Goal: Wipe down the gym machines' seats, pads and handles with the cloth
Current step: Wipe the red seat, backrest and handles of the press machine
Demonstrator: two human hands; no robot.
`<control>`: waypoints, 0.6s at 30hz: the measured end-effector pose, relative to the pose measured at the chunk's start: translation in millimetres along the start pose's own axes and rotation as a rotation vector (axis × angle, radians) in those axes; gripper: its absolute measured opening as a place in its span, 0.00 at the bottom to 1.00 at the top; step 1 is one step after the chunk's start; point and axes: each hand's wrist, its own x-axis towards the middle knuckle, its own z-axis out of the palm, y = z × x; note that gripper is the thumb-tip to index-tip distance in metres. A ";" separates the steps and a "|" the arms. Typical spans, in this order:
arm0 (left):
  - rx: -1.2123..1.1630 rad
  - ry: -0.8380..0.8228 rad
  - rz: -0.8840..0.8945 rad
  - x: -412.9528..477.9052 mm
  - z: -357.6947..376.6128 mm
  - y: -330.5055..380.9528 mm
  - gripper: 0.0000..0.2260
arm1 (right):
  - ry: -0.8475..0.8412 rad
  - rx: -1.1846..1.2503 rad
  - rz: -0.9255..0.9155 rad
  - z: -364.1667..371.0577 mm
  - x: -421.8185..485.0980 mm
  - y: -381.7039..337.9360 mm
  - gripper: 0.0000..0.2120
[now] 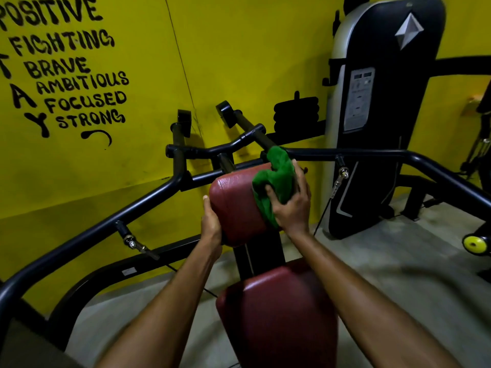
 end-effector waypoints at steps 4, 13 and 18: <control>0.012 -0.004 0.025 -3.9 1.3 1.7 0.31 | -0.025 0.090 0.292 -13.0 -30.6 27.7 0.41; 0.038 -0.094 -0.030 1.1 -12.4 -3.4 0.32 | -0.008 0.221 0.370 8.7 -86.7 22.2 0.60; -0.091 -0.197 -0.072 1.0 -31.2 -22.2 0.16 | -0.119 0.034 0.125 -8.8 -103.1 47.7 0.63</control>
